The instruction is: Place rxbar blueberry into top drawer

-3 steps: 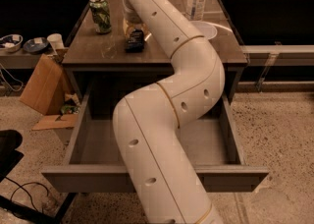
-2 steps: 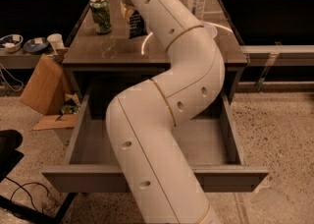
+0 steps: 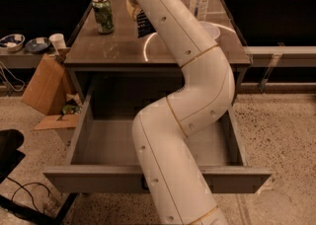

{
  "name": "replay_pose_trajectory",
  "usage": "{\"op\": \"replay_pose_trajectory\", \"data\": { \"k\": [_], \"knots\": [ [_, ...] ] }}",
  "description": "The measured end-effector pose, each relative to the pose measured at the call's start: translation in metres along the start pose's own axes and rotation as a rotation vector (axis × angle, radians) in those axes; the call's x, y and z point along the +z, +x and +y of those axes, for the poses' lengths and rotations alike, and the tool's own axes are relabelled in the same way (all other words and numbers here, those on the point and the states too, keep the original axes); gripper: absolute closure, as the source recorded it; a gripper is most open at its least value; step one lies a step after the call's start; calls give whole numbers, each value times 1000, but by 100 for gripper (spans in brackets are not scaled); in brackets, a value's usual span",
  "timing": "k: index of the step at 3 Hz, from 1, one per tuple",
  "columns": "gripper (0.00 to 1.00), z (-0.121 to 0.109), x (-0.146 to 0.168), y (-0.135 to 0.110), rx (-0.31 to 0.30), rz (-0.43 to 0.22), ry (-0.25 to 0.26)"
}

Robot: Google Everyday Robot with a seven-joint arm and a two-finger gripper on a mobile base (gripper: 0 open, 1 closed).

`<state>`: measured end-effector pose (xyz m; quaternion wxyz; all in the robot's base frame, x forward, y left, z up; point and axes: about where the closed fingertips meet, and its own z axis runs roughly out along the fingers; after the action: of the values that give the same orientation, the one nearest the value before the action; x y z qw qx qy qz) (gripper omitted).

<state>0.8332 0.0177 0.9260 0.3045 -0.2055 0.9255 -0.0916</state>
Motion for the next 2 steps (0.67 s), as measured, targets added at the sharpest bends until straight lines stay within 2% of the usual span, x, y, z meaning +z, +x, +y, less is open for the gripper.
{"op": "replay_pose_trajectory", "data": {
  "k": [1, 2],
  "knots": [
    [100, 1, 5, -4, -1, -15, -2],
    [100, 6, -6, 7, -80, 55, -32]
  ]
}}
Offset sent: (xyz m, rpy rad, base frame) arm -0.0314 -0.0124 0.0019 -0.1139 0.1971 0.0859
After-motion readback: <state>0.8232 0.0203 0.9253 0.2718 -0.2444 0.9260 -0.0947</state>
